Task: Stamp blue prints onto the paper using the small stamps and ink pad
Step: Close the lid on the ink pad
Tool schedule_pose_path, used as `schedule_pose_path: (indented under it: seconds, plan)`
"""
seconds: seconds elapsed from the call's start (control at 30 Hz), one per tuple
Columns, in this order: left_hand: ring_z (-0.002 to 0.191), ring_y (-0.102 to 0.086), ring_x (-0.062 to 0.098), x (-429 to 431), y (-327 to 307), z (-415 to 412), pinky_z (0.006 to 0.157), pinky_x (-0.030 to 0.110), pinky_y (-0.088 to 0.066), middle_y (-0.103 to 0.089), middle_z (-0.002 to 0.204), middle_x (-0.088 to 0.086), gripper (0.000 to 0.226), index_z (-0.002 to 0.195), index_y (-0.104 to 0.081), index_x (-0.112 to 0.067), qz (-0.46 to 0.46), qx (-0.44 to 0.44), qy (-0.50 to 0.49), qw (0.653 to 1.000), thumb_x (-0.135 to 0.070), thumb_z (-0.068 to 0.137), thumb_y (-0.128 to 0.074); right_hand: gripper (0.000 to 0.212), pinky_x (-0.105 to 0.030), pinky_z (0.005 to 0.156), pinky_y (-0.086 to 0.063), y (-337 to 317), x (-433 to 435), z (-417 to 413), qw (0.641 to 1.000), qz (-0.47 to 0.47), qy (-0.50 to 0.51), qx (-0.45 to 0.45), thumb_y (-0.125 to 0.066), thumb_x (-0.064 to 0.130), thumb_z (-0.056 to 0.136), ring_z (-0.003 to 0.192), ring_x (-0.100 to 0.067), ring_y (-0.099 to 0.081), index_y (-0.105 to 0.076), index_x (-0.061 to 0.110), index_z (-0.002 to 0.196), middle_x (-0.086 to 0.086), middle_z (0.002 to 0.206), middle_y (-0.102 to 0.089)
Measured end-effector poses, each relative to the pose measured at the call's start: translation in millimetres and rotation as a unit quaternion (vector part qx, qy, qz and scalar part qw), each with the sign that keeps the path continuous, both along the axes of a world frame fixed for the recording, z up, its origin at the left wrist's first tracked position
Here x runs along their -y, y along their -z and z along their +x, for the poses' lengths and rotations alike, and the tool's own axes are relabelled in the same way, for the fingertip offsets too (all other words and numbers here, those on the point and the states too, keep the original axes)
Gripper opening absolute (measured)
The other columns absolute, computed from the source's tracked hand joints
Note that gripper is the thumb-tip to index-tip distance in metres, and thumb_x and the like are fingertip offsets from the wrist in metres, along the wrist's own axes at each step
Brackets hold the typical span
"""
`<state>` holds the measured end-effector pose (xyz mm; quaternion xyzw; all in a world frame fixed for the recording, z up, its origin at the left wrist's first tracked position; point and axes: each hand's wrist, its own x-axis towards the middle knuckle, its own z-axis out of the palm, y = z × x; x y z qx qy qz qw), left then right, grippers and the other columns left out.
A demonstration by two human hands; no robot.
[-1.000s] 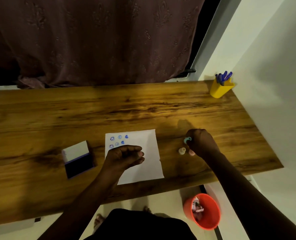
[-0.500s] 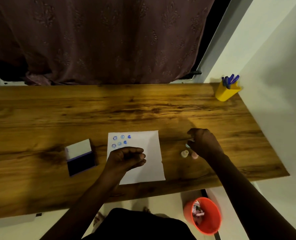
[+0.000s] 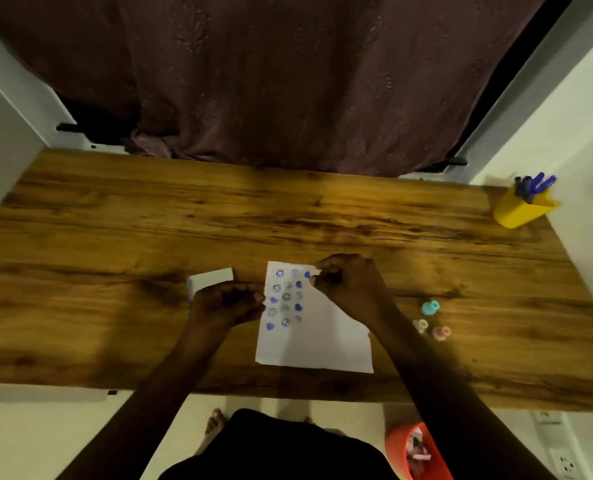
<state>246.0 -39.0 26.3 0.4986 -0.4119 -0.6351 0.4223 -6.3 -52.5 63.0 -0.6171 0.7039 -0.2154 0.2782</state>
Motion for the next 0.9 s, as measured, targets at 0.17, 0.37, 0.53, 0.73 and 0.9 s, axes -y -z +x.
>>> schedule_pose_path:
  seconds: [0.17,0.37,0.53,0.73,0.9]
  plan:
    - [0.096,-0.078,0.032,13.2,9.6,51.7,0.085,0.044,-0.062,-0.081,0.103,0.013,0.014,0.098,-0.081,-0.018,0.027,0.032,-0.074,0.996,-0.014,0.085,-0.081,0.043,-0.012,0.075,-0.052,12.8,9.5,53.7,0.997,0.038,-0.051,0.043,-0.081,0.036,0.085,0.096,-0.006,-0.073,-0.072,0.019,0.123,0.001,0.114,-0.078]
    - [0.095,-0.073,0.035,42.1,29.8,94.3,0.087,0.055,-0.061,-0.075,0.105,0.015,0.023,0.105,-0.073,-0.016,-0.031,0.231,-0.095,0.968,0.000,0.089,-0.076,0.058,-0.028,0.090,-0.057,36.2,8.0,99.1,0.993,0.075,-0.089,0.032,-0.084,0.042,0.079,0.106,-0.016,-0.071,-0.068,0.018,0.130,0.000,0.116,-0.075]
    - [0.081,-0.073,0.014,59.9,37.2,112.2,0.070,0.030,-0.059,-0.063,0.109,-0.002,0.050,0.130,-0.065,0.000,-0.116,0.390,-0.014,0.914,0.004,0.083,-0.081,0.064,-0.036,0.103,-0.053,51.3,-2.0,122.8,0.989,0.082,-0.120,0.010,-0.082,0.041,0.081,0.124,-0.021,-0.064,-0.058,0.023,0.138,0.000,0.135,-0.068]
    - [0.106,-0.072,0.026,71.4,39.2,109.6,0.091,0.041,-0.059,-0.064,0.139,0.017,0.053,0.144,-0.058,-0.006,-0.129,0.471,0.103,0.867,-0.012,0.094,-0.073,0.081,-0.039,0.118,-0.040,60.1,-8.0,136.4,0.985,0.068,-0.154,-0.047,-0.079,0.038,0.084,0.141,-0.023,-0.049,-0.038,0.028,0.153,0.000,0.152,-0.053]
    - [0.112,-0.071,0.031,78.5,40.5,113.0,0.090,0.044,-0.060,-0.068,0.137,0.015,0.049,0.138,-0.066,-0.011,-0.149,0.497,0.141,0.843,-0.007,0.089,-0.073,0.083,-0.041,0.120,-0.036,67.9,-10.7,144.3,0.980,0.070,-0.170,-0.076,-0.077,0.036,0.087,0.143,-0.026,-0.047,-0.033,0.024,0.157,-0.003,0.157,-0.047]
